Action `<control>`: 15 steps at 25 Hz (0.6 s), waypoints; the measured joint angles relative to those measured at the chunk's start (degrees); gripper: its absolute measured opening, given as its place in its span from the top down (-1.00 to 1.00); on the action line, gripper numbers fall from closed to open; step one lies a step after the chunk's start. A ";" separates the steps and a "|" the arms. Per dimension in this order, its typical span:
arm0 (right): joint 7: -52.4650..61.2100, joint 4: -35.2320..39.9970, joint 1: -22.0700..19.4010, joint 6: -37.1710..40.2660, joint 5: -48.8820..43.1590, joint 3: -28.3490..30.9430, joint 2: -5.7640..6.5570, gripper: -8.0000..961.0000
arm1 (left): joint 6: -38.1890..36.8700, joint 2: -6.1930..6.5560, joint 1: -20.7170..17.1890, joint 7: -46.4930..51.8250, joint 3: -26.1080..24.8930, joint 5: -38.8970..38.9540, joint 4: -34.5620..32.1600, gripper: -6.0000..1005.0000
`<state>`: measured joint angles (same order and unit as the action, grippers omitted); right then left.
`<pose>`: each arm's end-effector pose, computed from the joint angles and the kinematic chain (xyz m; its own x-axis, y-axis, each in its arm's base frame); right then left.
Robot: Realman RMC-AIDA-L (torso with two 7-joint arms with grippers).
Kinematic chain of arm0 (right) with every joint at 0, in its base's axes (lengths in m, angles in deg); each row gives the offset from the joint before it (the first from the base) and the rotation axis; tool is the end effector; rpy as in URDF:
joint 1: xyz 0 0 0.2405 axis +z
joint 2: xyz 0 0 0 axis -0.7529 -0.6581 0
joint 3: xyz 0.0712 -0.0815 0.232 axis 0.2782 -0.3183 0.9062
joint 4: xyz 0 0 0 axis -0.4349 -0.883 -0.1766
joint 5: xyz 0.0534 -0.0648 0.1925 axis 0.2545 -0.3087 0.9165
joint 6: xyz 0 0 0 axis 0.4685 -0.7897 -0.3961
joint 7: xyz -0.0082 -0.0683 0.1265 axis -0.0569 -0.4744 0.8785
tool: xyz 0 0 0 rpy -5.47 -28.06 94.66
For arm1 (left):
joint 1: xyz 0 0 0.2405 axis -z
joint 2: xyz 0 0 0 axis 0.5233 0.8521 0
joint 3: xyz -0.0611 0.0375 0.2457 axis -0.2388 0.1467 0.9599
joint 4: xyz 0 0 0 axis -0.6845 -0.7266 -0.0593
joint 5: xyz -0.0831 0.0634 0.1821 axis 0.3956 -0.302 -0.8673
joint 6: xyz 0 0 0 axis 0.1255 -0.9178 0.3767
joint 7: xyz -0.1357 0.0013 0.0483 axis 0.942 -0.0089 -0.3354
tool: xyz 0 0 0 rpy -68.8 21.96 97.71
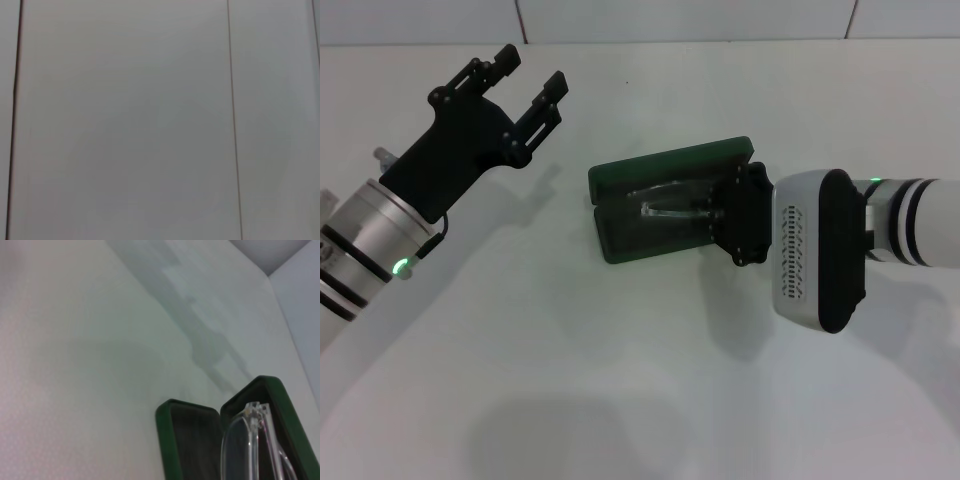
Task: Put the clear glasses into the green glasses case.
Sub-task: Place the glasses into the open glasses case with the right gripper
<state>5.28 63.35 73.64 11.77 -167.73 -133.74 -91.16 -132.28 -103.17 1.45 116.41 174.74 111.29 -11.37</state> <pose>0.1752 0.3556 -0.0907 0.8713 0.4374 0.2227 0.4893 -0.7378 -0.4651 -0.2667 0.3330 -0.0267 0.6349 -0.1353 0.7607 0.5488 -0.6141 -0.5672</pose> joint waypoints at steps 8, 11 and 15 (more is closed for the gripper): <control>-0.05 -0.26 0.99 -3.11 -0.36 -2.81 -0.03 0.71 | 1.20 0.00 0.61 0.03 -0.02 0.05 0.00 -0.23; -0.11 -1.11 1.27 -7.28 -1.25 -5.50 -0.02 0.71 | 1.95 -0.04 1.15 0.03 -0.01 0.05 0.00 -0.23; -0.31 -2.03 1.59 -12.81 -1.57 -9.53 -0.03 0.71 | 2.12 -0.07 1.51 0.03 0.06 -0.11 -0.01 -0.23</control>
<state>4.97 61.32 75.22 -1.04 -169.30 -143.27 -91.18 -130.16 -103.24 2.96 116.44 174.80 111.18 -11.38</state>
